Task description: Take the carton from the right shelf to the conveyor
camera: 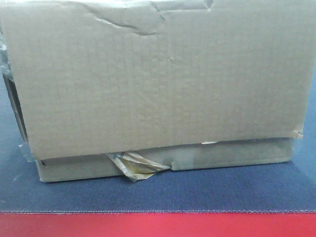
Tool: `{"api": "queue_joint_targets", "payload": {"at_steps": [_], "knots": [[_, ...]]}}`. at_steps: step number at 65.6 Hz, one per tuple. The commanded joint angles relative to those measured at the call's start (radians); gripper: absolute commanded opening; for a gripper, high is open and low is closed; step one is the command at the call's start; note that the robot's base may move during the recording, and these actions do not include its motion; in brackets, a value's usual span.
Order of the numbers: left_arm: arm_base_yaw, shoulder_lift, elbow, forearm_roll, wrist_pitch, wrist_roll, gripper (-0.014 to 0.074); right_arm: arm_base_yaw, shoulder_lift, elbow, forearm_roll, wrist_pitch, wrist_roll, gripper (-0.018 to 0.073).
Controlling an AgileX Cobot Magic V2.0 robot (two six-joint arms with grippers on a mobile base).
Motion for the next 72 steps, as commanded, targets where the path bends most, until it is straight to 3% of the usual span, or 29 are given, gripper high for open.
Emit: {"api": "queue_joint_targets", "payload": {"at_steps": [1,72], "knots": [[0.005,-0.005,-0.003,-0.008,-0.012,0.009,0.0,-0.005,-0.003,0.0,0.002,0.006,-0.008,-0.0069],[0.005,-0.005,-0.003,-0.008,-0.012,0.009,0.0,-0.005,-0.003,0.0,0.002,0.031,-0.008,-0.0069]]}}
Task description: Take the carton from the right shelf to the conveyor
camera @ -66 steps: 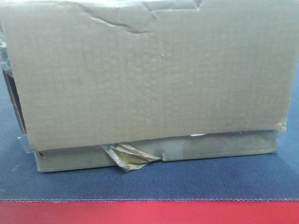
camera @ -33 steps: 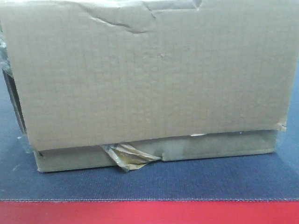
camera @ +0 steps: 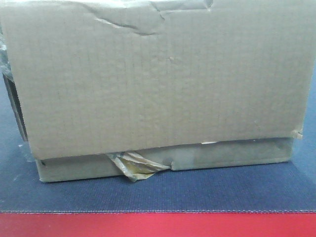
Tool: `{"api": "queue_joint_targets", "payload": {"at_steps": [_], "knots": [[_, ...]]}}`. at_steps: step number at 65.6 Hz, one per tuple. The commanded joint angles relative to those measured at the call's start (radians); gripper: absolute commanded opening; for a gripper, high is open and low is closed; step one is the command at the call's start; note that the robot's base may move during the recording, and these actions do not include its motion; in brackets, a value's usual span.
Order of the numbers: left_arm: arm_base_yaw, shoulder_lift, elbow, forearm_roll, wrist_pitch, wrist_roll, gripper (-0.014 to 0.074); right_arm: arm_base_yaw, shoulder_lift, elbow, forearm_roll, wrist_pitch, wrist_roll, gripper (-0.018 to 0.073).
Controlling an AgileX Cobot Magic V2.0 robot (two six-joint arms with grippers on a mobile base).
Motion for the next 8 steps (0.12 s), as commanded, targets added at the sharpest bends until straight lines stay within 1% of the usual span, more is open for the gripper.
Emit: {"api": "queue_joint_targets", "payload": {"at_steps": [1,8], "knots": [[0.005,-0.005,-0.003,-0.008,-0.012,0.009,0.0,-0.005,-0.003,0.0,0.002,-0.013,-0.008,-0.0069],[0.005,-0.005,-0.003,-0.008,-0.012,0.009,0.0,-0.005,-0.003,0.0,0.002,-0.013,-0.008,-0.0069]]}}
